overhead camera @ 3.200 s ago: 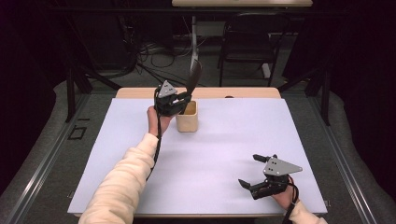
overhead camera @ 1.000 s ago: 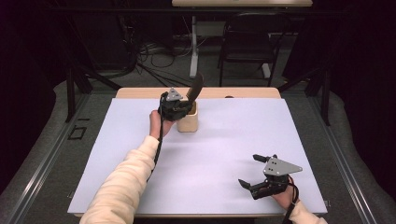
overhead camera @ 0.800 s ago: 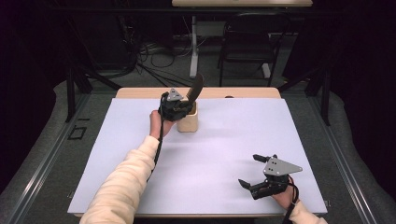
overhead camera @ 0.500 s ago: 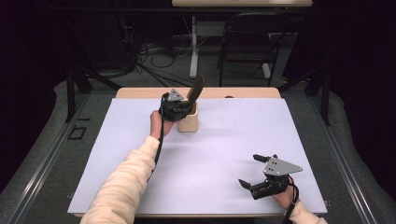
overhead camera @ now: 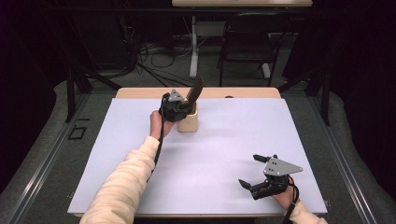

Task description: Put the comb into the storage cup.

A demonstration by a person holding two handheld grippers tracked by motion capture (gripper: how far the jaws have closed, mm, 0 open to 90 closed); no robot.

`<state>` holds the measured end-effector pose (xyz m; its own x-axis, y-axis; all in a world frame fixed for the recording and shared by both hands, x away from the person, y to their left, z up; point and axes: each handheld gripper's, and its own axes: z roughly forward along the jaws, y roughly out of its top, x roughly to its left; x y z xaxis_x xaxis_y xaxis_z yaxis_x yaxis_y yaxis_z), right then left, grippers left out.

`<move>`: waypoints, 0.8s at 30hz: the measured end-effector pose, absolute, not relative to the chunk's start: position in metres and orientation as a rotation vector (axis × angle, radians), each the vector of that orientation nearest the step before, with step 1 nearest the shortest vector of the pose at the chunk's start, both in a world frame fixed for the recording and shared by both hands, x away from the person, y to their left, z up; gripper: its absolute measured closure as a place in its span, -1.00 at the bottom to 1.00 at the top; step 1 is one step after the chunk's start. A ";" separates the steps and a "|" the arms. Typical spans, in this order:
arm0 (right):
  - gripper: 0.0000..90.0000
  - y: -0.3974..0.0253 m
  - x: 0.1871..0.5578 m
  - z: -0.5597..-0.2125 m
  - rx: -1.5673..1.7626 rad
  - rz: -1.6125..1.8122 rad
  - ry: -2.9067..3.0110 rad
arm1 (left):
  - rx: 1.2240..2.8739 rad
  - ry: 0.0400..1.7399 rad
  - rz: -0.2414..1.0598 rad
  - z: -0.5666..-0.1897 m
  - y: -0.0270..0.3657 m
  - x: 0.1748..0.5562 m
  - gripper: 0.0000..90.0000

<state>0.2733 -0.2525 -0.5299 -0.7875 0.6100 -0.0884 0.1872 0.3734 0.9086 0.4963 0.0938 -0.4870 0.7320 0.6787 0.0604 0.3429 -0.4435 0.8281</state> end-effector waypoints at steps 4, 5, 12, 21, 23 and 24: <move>-0.99 -0.252 0.273 -0.530 0.688 1.391 2.228 | 2.065 0.784 0.483 -0.488 0.094 0.497 0.53; -0.99 -0.252 0.273 -0.530 0.689 1.392 2.229 | 2.053 0.780 0.483 -0.487 0.096 0.497 0.42; -0.99 -0.252 0.273 -0.529 0.690 1.390 2.225 | 1.992 0.779 0.489 -0.477 0.101 0.489 -0.19; -0.99 -0.252 0.274 -0.530 0.693 1.386 2.231 | 2.012 0.797 0.470 -0.469 0.107 0.480 -0.55; -0.99 -0.252 0.273 -0.530 0.693 1.387 2.231 | 2.005 0.792 0.475 -0.466 0.108 0.477 -0.60; -0.99 -0.252 0.273 -0.530 0.693 1.388 2.229 | 2.001 0.790 0.477 -0.465 0.109 0.475 -0.64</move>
<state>0.2731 -0.2519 -0.5295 -0.7864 0.6112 -0.0900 0.1890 0.3767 0.9068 0.4755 0.1091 -0.4649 0.7210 0.6925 0.0234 0.3436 -0.3866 0.8558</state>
